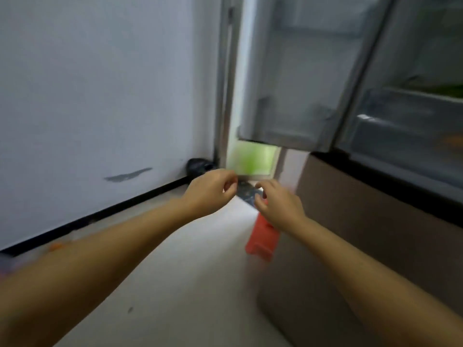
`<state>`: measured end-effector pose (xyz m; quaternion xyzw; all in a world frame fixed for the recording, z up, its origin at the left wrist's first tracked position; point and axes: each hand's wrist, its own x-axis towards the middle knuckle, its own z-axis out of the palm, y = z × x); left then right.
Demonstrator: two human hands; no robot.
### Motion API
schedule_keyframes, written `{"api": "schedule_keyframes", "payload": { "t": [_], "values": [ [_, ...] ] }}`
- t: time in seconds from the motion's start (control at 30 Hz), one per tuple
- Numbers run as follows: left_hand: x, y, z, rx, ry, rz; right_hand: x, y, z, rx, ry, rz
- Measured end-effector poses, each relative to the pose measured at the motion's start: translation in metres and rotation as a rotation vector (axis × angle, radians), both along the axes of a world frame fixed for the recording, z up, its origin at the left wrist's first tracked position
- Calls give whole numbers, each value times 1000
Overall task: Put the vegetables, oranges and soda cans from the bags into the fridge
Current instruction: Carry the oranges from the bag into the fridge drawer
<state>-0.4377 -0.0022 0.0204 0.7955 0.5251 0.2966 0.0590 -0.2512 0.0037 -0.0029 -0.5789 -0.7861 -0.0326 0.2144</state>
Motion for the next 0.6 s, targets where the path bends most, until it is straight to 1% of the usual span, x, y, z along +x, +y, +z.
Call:
{"api": "schedule_keyframes", "payload": {
  "t": [0.17,0.27,0.37,0.47,0.6],
  "values": [
    [-186,-82,-71,-216,21,300,-183,-34,-64,-159,16,198],
    [-297,-133,-97,-347,67,445,-288,-57,-90,-230,-36,335],
    [-393,-166,-115,-402,25,594,-371,-76,-110,-271,-74,425],
    [-453,-178,-131,-391,-45,721,-430,-79,-124,-308,-181,500],
    [-488,-170,-156,-457,-133,721,-481,-47,-139,-338,-278,518]
  ]
}}
